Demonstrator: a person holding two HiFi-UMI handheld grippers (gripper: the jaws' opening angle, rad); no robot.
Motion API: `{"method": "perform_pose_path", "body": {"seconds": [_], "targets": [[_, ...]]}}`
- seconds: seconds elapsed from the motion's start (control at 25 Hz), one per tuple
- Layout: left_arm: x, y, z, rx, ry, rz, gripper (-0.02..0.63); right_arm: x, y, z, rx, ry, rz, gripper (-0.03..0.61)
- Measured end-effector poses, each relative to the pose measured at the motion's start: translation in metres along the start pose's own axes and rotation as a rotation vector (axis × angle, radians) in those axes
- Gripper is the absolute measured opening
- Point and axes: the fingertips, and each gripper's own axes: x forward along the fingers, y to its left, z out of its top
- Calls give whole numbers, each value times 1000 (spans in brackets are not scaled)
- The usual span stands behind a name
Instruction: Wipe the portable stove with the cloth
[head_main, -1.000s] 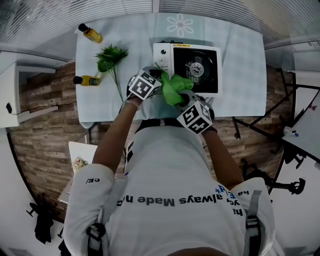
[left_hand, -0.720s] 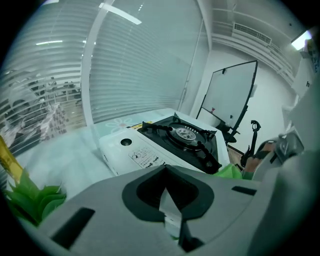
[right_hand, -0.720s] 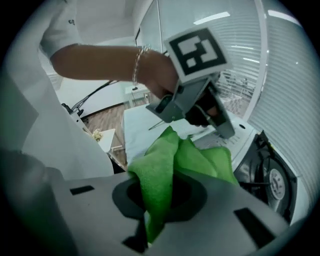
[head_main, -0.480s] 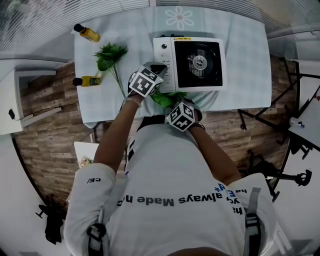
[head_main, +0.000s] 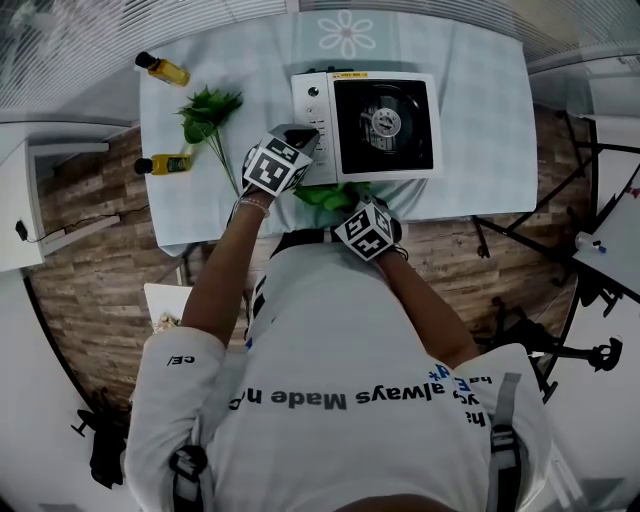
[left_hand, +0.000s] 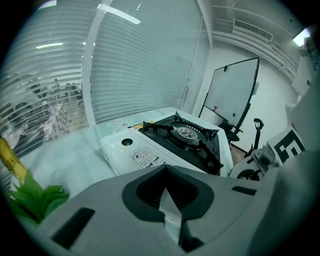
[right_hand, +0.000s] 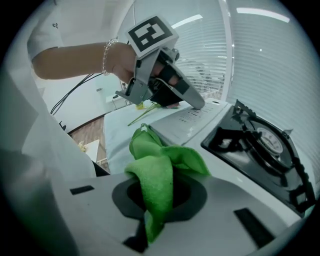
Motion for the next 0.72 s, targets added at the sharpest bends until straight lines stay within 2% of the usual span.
{"method": "perform_pose_path", "body": {"seconds": [0.72], "targets": [[1,3,-1,-63,33,114,11,-78,-93,-81,92,30,-89,23]]}}
